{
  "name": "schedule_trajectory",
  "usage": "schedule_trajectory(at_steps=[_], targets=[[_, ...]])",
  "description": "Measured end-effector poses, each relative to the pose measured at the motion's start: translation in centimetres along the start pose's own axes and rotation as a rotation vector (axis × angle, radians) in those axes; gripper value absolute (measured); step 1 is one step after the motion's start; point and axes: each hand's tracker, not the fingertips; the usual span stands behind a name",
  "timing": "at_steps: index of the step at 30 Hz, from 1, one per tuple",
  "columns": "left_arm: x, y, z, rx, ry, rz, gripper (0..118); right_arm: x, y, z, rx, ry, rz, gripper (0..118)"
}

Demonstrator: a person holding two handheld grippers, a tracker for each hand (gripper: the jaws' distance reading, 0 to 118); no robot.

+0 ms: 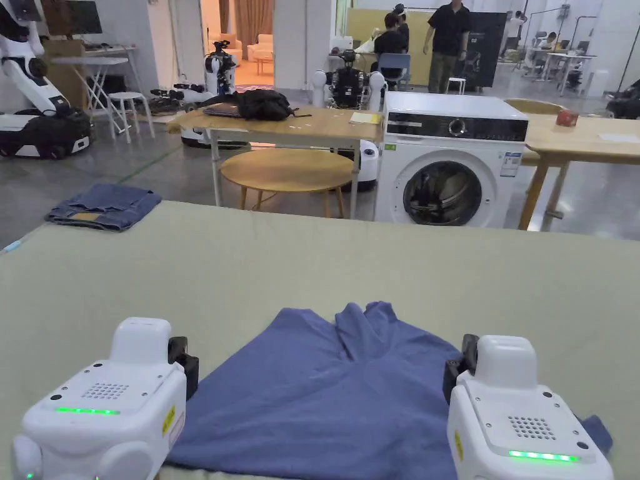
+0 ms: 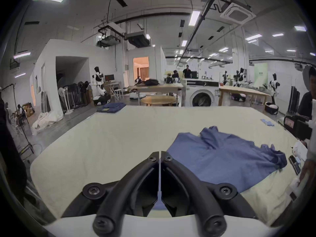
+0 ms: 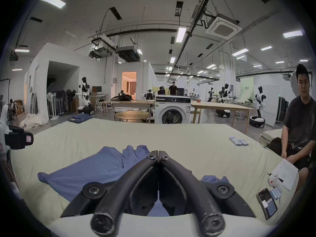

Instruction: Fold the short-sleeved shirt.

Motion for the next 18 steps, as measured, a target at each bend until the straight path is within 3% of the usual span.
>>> schedule_trajectory(at_steps=[8, 11, 13, 18], targets=[[-9.1, -1.9, -1.3, -0.273, 0.023, 0.137, 2, -1.1, -2.0, -0.5, -0.076, 0.042, 0.022, 0], [-12.3, -3.1, -2.8, -0.406, -0.034, 0.259, 50, -1.3, -2.7, -0.7, -0.096, 0.053, 0.023, 0], [-13.8, -4.5, -4.0, -0.458, -0.049, 0.338, 52, -1.4, -3.1, -0.9, -0.106, 0.058, 0.026, 0], [-14.5, -7.1, -7.4, -0.572, 0.001, 0.366, 53, -1.4, -3.6, -1.2, -0.134, 0.061, 0.031, 0]])
